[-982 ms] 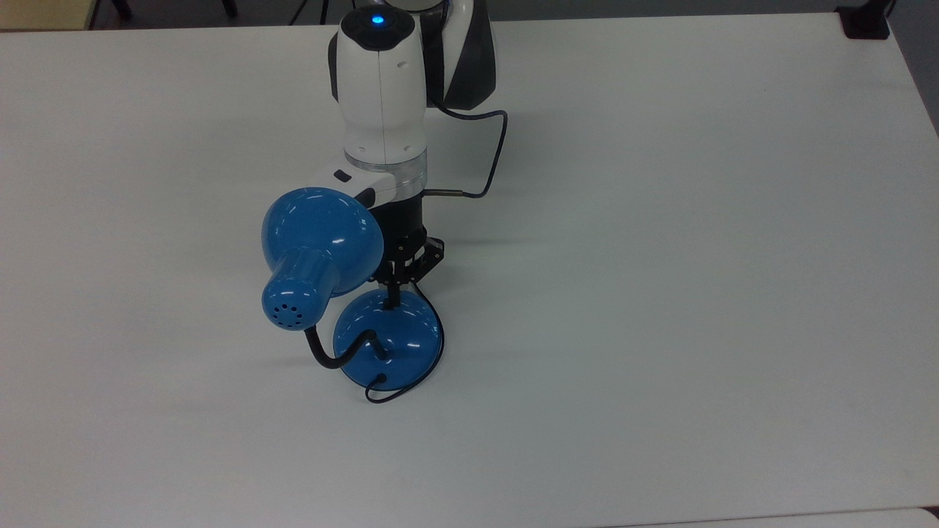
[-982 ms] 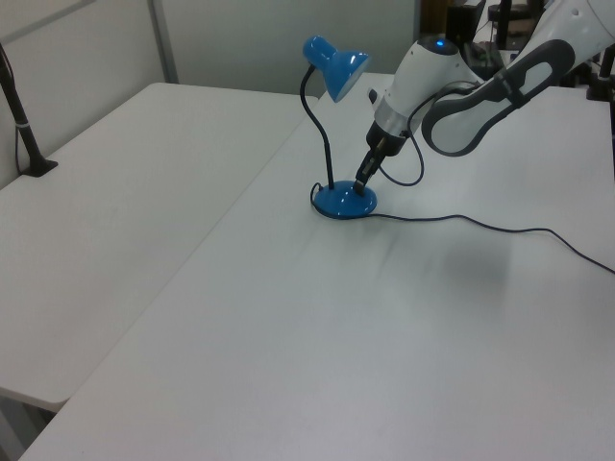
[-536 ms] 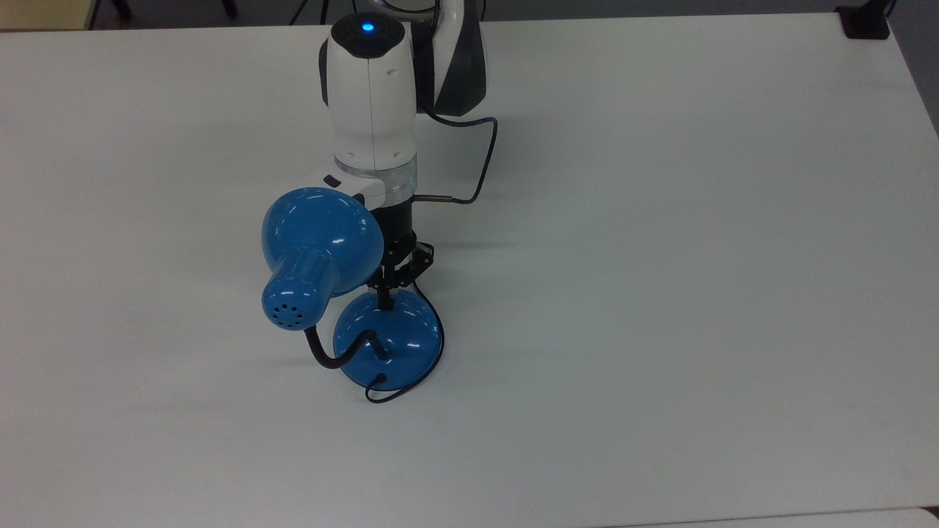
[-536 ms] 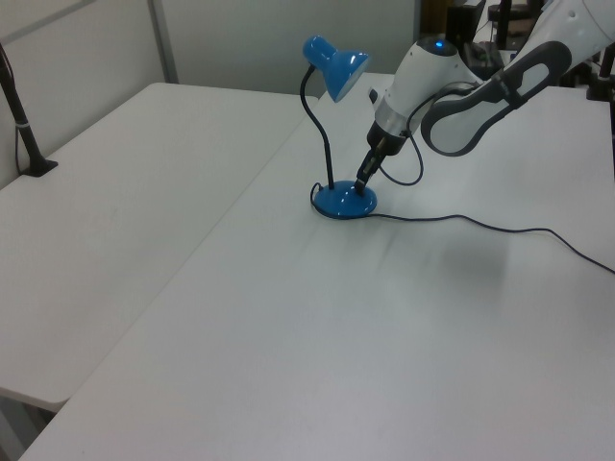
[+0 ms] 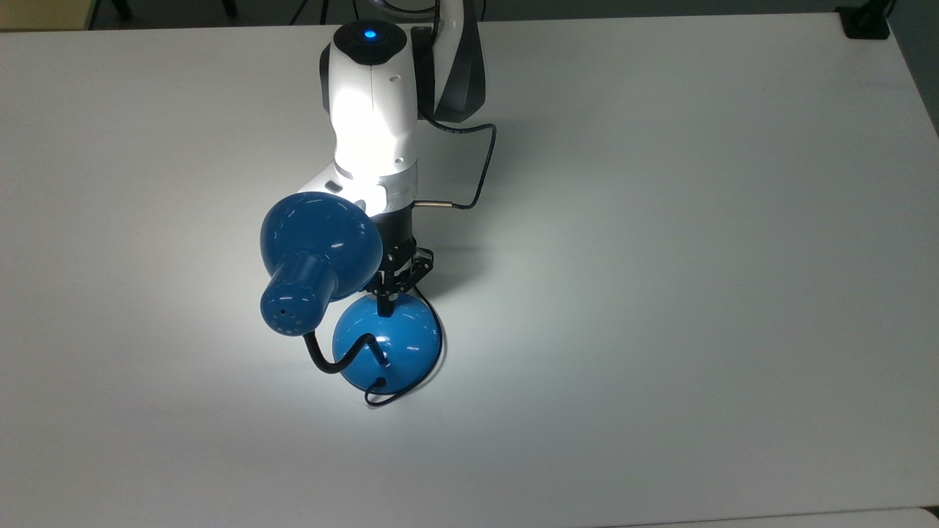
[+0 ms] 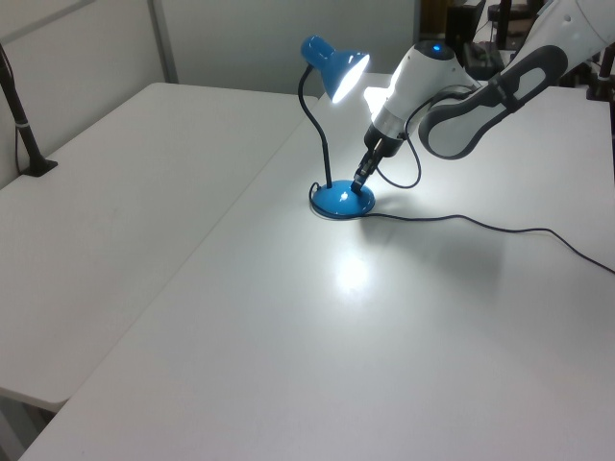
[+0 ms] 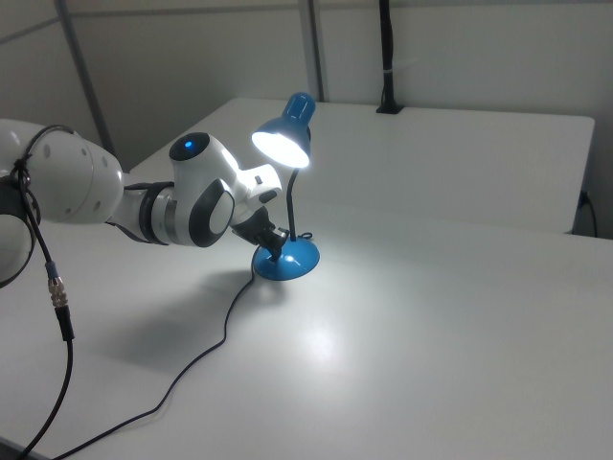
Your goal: Turn on the lamp
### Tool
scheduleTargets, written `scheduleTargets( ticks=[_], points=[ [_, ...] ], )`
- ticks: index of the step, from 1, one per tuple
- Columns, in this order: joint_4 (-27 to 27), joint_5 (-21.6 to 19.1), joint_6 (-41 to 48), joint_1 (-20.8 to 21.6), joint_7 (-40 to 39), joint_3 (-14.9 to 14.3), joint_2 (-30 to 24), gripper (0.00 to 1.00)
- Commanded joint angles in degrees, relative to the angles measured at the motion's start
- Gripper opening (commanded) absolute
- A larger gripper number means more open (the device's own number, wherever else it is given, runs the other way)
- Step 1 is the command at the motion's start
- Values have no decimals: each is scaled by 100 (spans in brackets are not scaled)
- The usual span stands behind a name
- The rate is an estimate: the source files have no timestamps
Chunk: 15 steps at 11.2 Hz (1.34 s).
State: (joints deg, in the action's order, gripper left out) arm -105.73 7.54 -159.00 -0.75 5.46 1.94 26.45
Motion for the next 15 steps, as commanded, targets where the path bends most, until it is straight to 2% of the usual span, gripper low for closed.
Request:
scheduleTargets(
  ticks=[1,2,4,5,6,8,9,10,12,13,14,15],
  points=[
    [-253,134,34,-75,78,25,-304,0],
    [-464,134,436,-57,69,51,-629,0],
    [-484,134,2084,13,61,174,-1113,0],
    [-466,134,2606,-4,52,331,-1341,0],
    [-475,125,2942,13,60,359,-1553,0],
    [-379,117,3820,22,60,359,-2088,6],
    [-143,64,4372,13,69,359,-2204,19],
    [242,64,4935,5,61,359,-2205,23],
    [753,29,5658,-39,52,342,-2196,37],
    [912,20,5905,-39,-1,281,-2214,48],
    [1053,20,6203,-22,-71,237,-2214,76],
    [1159,20,6293,30,-71,106,-2214,100]
  ],
)
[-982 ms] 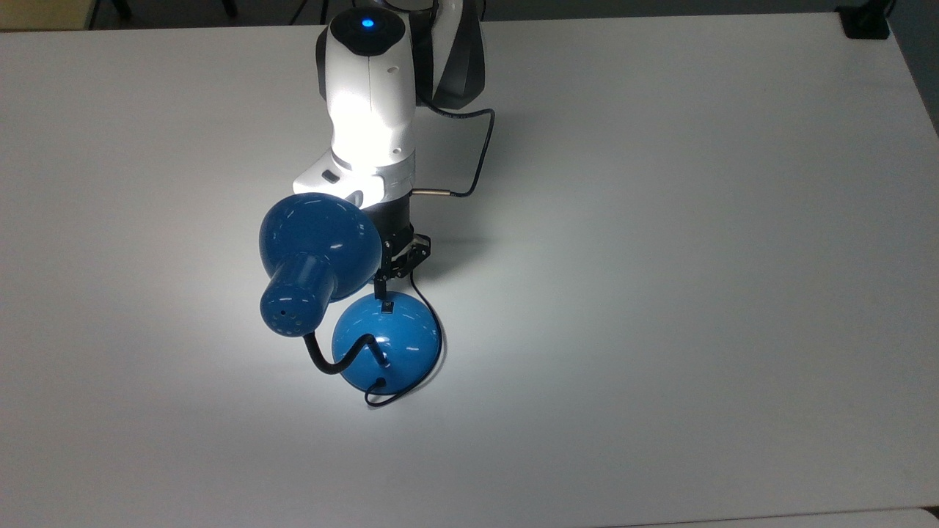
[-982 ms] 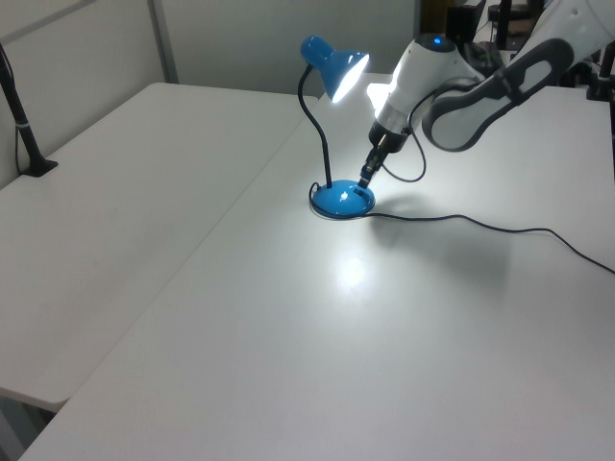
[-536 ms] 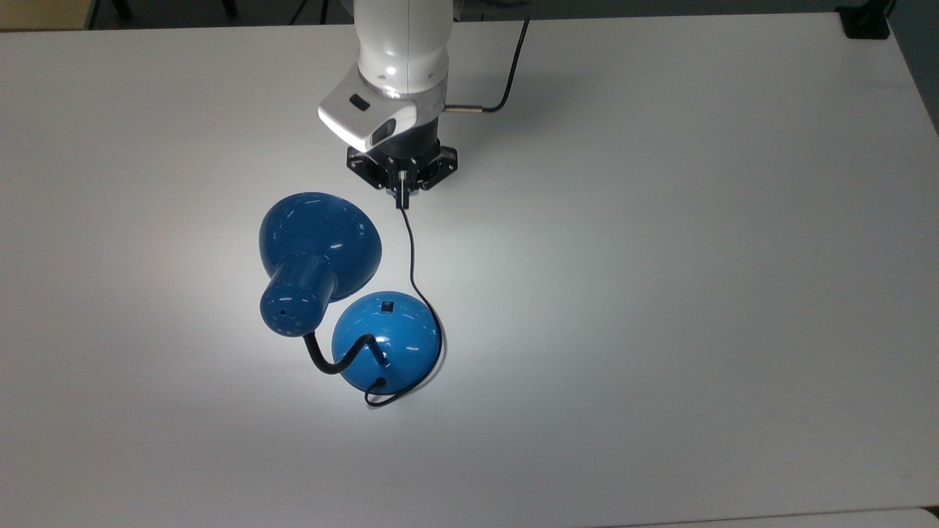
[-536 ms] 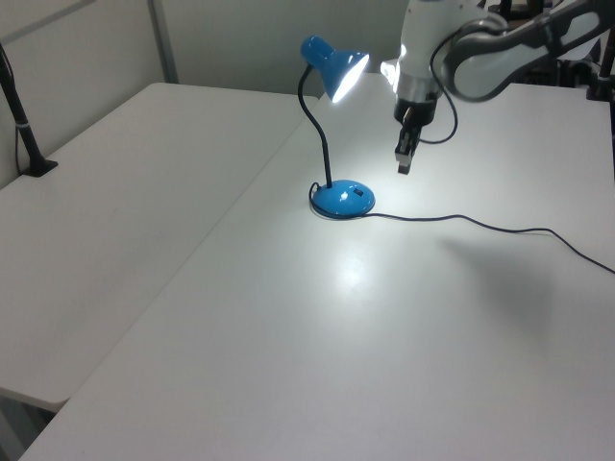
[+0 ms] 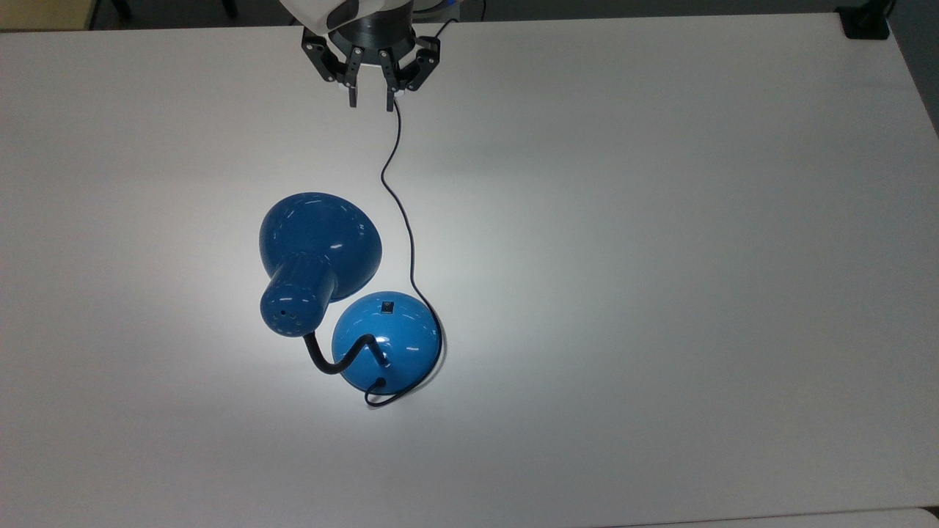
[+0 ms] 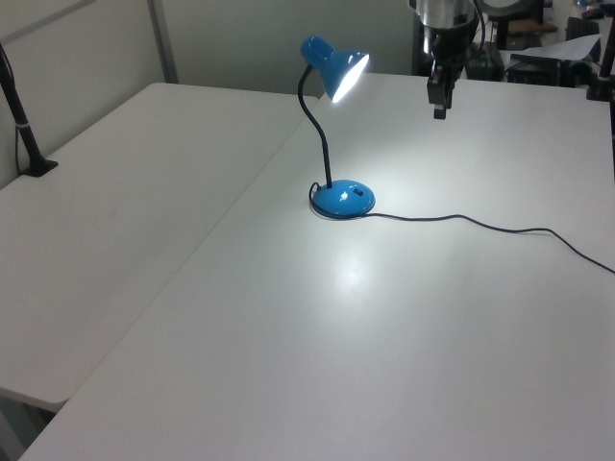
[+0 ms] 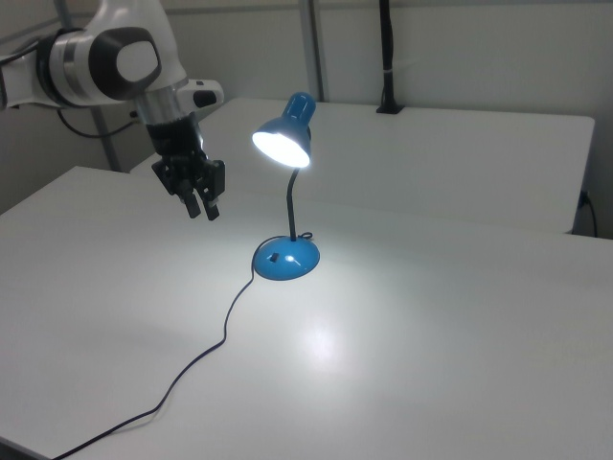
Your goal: Turn on the lamp
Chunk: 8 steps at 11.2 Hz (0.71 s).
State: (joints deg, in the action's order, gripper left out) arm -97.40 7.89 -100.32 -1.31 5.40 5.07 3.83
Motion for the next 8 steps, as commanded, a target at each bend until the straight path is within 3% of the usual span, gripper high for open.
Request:
scheduleTargets(
  ticks=[1,4,5,8],
  points=[
    [353,-6,416,305,-56,-347,48,100],
    [362,-268,443,781,49,-866,-162,100],
    [353,-435,469,851,49,-946,-232,100],
    [362,-411,645,843,-47,-938,-242,100]
  ],
)
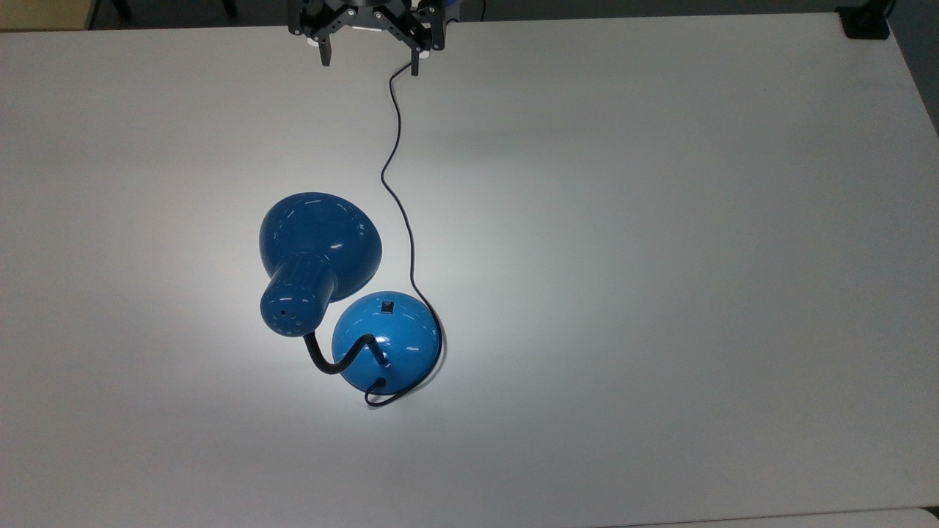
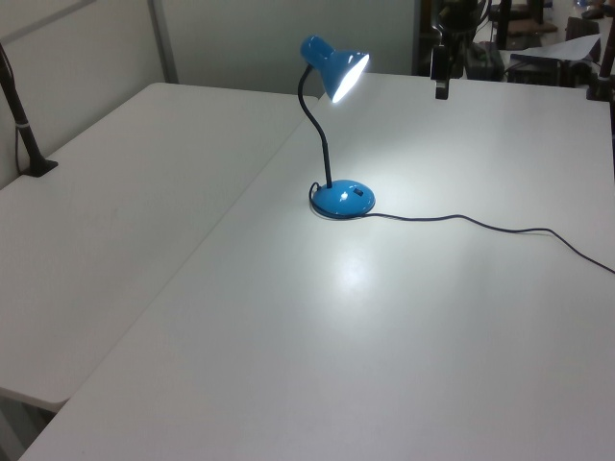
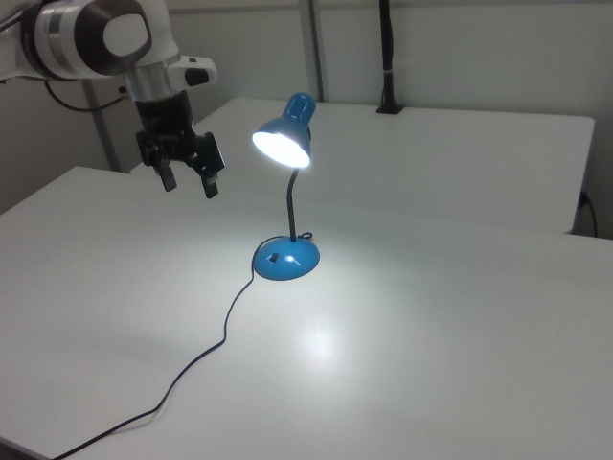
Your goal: Turn on the lamp
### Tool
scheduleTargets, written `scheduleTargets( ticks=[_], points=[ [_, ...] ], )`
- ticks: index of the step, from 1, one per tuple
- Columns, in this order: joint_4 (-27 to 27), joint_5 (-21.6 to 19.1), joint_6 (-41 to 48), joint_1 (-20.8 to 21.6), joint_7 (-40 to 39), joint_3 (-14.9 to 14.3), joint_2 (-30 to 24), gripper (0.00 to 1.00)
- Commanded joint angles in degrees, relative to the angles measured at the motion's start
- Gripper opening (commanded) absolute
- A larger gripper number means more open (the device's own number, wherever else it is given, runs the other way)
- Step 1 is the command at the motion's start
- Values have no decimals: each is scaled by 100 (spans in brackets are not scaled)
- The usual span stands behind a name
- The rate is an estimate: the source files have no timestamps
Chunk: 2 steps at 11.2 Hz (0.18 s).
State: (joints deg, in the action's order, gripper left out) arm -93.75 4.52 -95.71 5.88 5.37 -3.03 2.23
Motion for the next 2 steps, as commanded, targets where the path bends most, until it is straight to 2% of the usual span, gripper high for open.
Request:
scheduleTargets(
  ticks=[1,2],
  points=[
    [-3,-56,184,132,-53,-119,-82,100],
    [-3,-56,201,132,-45,-119,-82,100]
  ],
)
